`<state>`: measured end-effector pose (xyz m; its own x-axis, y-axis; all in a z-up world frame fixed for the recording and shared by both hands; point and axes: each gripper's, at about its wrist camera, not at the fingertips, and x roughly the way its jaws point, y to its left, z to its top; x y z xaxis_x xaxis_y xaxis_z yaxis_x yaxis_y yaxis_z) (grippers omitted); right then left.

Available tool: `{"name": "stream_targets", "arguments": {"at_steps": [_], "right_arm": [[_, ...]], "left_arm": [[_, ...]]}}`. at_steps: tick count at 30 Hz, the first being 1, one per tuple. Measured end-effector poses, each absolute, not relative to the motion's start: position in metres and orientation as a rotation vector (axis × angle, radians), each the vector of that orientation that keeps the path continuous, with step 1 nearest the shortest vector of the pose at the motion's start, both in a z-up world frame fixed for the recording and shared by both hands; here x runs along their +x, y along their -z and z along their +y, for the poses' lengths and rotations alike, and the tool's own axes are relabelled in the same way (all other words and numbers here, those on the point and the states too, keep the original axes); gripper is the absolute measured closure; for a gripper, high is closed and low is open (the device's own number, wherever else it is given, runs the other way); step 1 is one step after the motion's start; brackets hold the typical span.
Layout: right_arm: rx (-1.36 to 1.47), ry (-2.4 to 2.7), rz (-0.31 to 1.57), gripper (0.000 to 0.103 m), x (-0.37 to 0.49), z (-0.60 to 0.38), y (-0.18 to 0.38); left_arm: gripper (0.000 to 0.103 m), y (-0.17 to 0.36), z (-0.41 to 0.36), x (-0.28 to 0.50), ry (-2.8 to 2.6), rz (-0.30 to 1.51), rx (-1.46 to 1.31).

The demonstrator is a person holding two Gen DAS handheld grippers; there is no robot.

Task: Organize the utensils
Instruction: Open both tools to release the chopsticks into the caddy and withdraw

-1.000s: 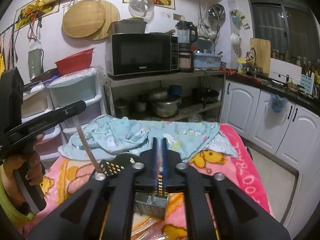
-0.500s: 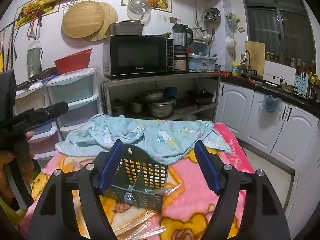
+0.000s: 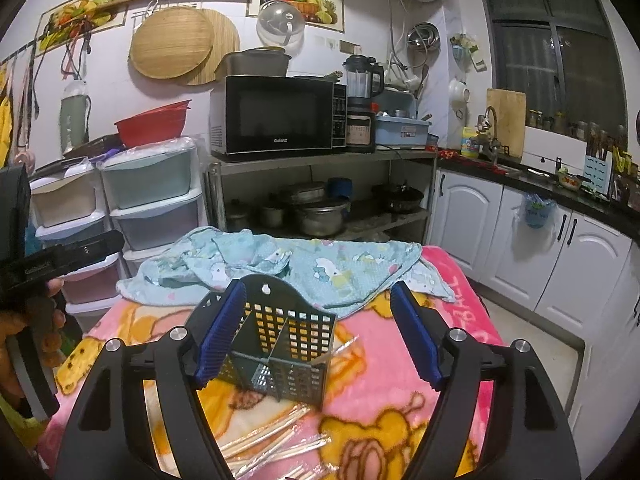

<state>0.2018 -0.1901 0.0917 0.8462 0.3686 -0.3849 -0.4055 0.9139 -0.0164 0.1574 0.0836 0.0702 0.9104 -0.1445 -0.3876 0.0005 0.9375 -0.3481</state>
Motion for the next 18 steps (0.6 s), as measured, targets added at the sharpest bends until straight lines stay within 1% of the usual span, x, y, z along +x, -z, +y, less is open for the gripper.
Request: {"name": "stream_targets", "arguments": {"at_steps": [18], "right_arm": [[-0.135,-0.419,0.465,0.031,0.171,-0.195,-0.064]], "left_arm": [[0.011,-0.041,0.094,0.129,0.039,0.483,-0.384]]}}
